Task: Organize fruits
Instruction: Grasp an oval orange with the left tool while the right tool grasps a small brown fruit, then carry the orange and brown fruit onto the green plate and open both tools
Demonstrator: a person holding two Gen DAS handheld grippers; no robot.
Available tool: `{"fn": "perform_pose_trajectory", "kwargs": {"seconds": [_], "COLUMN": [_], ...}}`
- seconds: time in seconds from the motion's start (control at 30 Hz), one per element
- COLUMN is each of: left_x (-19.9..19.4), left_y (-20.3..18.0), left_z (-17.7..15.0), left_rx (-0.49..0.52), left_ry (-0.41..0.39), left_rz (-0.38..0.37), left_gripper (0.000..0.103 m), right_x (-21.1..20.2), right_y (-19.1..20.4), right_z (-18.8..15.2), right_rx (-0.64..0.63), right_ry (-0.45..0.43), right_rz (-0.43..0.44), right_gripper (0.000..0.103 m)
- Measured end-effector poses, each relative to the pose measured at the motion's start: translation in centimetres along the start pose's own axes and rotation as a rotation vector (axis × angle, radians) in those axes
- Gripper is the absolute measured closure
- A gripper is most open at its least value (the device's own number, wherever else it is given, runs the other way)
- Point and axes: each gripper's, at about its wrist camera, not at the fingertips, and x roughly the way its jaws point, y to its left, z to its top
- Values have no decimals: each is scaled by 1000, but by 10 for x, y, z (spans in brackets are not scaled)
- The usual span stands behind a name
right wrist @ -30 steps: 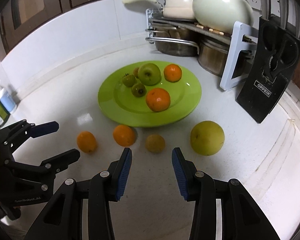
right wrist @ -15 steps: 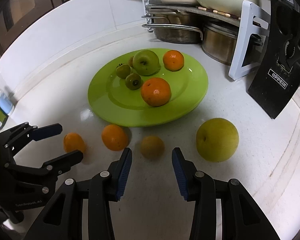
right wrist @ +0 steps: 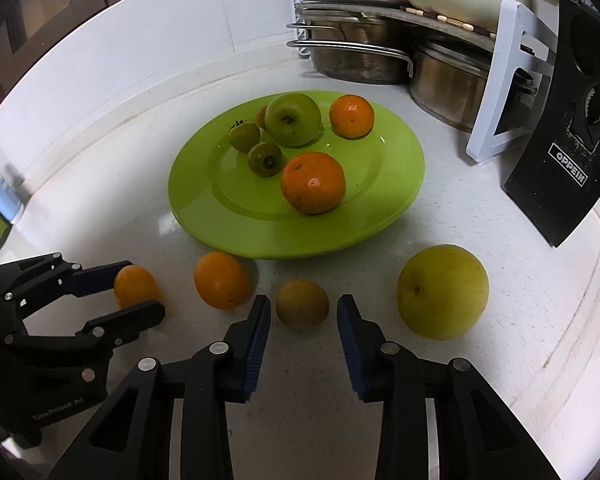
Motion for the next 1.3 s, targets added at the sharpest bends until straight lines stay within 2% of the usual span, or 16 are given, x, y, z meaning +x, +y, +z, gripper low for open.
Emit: {"fn": "perform_pose_trajectory", "kwargs": {"seconds": [0.13, 0.8, 1.3], "left_x": [0, -12, -45], "left_y": [0, 1, -4], "left_z": [1, -1, -1], "left_rx": [-3, -12, -17], "left_ry": [-1, -36, -121], "left_rz": [0, 3, -5], "left_gripper": [65, 65, 65], "right_x": [2, -15, -54], "right_y": [0, 2, 8], "right_z": [0, -5, -5], "right_rx": [4, 6, 9], "right_ry": [7, -35, -122], "right_rz": [5, -20, -34], "right_gripper": [73, 74, 74]}}
